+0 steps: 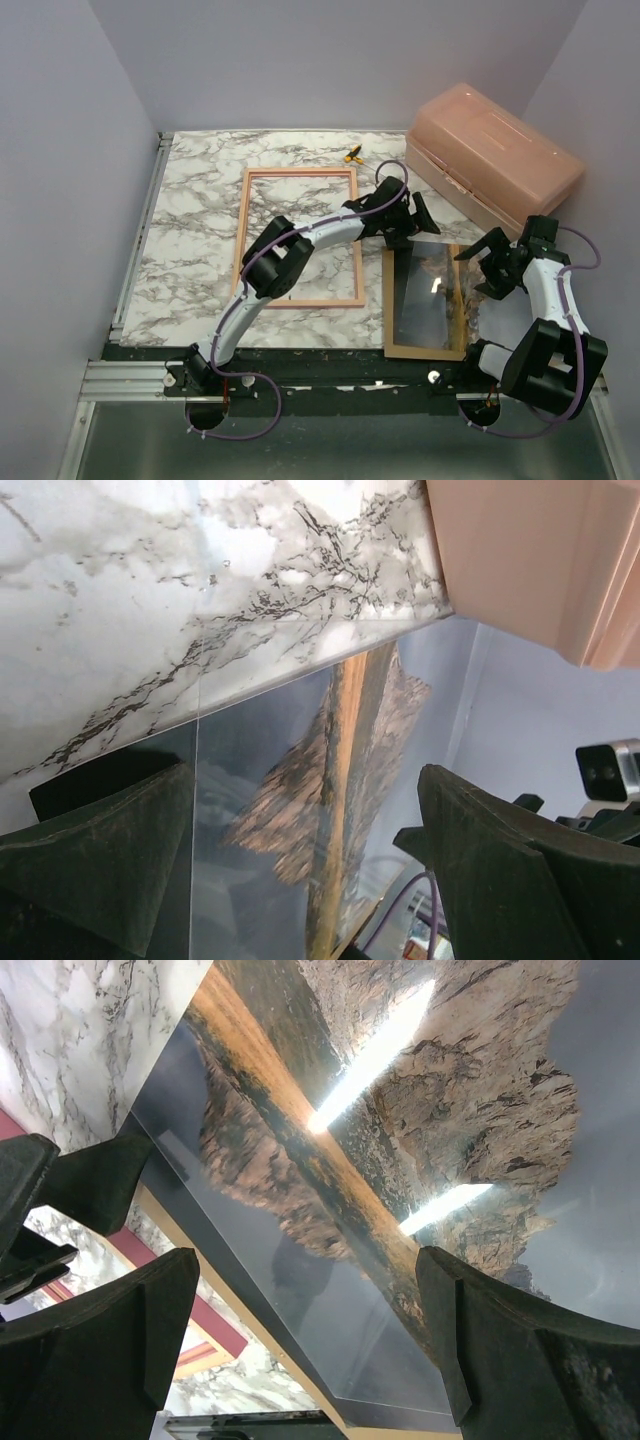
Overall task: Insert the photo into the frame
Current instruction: Pick up the photo frame item at the center of the board.
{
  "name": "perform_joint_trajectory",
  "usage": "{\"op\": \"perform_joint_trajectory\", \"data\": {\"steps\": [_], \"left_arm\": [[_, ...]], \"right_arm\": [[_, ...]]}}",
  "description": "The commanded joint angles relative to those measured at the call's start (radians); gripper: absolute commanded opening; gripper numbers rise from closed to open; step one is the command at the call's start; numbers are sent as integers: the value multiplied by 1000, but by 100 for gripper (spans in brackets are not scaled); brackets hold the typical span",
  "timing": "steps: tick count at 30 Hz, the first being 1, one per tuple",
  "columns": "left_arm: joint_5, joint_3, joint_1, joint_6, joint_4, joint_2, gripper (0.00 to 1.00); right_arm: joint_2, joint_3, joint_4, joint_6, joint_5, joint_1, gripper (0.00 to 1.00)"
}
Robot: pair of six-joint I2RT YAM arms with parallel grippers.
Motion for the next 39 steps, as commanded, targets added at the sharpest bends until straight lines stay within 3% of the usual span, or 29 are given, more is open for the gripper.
{"op": "perform_joint_trajectory", "data": {"steps": [1,11,19,30,35,39], "left_arm": [[-117,-64,-17,-86,25,-1,98],[-38,123,-30,-86,13,140,98],[35,97,-30,-61,93,156,98],[-193,-130,-33,-101,39,1,98],[-218,-186,-34,-112,69,-23,98],[-163,-92,-35,-84,42,27,98]], "right_arm": [[-3,26,-21,-8,-15,-5,98],[-3,31,-27,-10,-25,-5,98],[3,22,-17,-5,-49,-5,98],[-6,17,-18,-13,-66,-5,98],[-1,12,-12,-15,-71,-5,98],[4,4,-5,-15,-76,-5,98]]}}
